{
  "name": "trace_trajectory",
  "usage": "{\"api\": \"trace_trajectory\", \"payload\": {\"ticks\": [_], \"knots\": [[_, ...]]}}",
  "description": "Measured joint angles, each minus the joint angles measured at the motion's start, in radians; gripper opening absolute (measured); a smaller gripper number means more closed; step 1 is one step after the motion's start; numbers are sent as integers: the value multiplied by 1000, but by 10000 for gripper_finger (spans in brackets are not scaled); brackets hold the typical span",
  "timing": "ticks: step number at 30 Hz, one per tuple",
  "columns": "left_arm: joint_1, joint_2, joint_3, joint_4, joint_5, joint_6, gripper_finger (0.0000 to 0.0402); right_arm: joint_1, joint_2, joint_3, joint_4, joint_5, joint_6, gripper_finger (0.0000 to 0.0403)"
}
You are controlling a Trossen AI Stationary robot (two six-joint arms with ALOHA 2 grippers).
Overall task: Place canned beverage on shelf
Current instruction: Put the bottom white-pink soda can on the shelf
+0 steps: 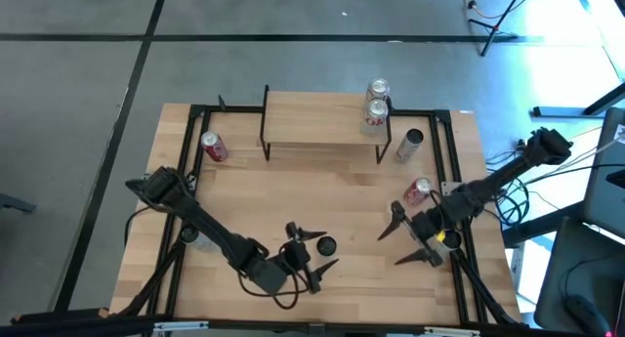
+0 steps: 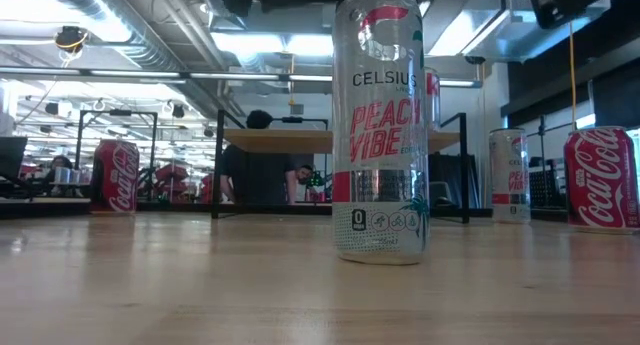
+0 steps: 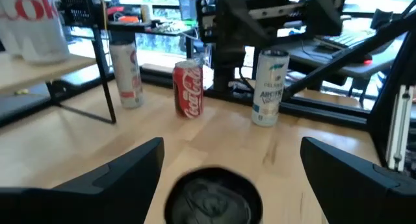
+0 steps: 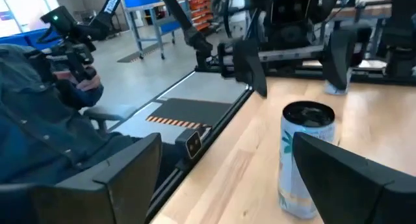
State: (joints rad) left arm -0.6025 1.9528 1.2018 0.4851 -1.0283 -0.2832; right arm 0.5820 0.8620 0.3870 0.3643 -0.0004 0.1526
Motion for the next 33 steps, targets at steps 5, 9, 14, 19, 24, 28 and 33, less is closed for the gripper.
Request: {"api": "trace_trajectory", "payload": {"ticks": [5,9,14,19,24,28,33], "knots": [[1,29,0,-3,-10,-2,346,50,59,0,52,61,0,335],[7,44,0,-7,-8,-3,346,53,94,0,86,60,3,335],[9,51,0,-29,-1,-20,346,53,121,0,110,60,4,335],[20,51,0,-104,-6,-76,346,53,124,0,110,62,3,335],[37,51,0,-141,61,-137,346,53,124,0,110,62,2,335],[52,75,2,-142,111,-165,345,53,124,0,110,63,0,335],[53,92,0,-158,72,-178,325,53,124,0,112,65,0,335]]}}
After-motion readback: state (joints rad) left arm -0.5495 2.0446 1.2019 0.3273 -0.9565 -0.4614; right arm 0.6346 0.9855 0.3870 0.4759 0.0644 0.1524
